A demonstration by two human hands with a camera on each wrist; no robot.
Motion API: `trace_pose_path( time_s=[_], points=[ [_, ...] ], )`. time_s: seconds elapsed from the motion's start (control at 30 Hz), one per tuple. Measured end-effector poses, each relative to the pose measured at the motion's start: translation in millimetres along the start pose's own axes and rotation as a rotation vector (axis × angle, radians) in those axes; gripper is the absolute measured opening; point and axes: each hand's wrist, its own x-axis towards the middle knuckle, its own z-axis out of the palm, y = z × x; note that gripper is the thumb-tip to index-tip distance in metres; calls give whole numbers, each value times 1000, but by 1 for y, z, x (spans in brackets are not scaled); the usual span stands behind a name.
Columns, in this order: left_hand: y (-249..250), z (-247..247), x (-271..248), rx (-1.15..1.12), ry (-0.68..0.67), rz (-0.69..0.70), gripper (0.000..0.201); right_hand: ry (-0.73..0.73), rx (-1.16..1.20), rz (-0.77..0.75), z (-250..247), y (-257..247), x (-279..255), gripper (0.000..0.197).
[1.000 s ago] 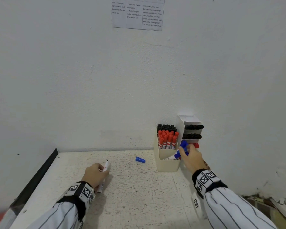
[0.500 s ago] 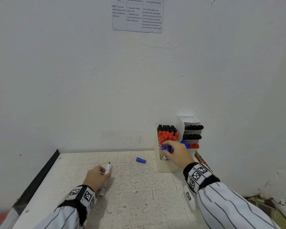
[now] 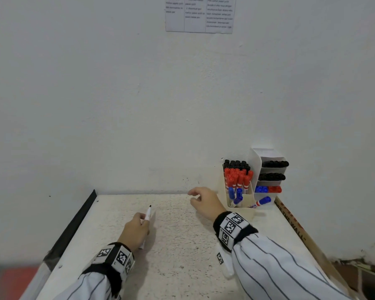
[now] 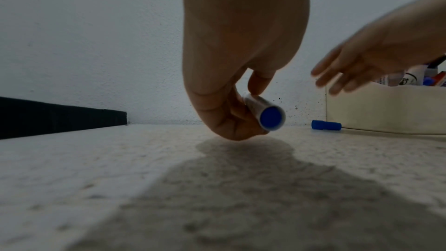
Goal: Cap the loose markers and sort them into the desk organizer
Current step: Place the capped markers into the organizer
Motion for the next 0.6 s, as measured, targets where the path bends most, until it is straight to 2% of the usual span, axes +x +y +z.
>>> trace_pose_path(
  time_s=[0.1, 0.27, 0.4, 0.47, 0.53, 0.6],
  points=[
    [-5, -8, 0, -40, -33, 9, 20, -196, -88, 198, 24, 13, 10, 46],
    [-11, -15, 2, -147, -68, -15, 20, -385, -398, 297, 45, 28, 24, 57],
    [-11, -15, 2, -182, -86, -22, 18, -239, -567, 344, 52, 31, 31, 46],
    [-10, -13, 0, -213, -85, -28, 15, -224, -621, 383, 48, 30, 32, 37],
    [-9, -11, -2, -234, -93, -28, 12, -234, -611, 394, 43, 27, 33, 31],
    [-8, -10, -5, -228, -97, -9, 12, -191, -492, 354, 41, 27, 34, 25]
  ],
)
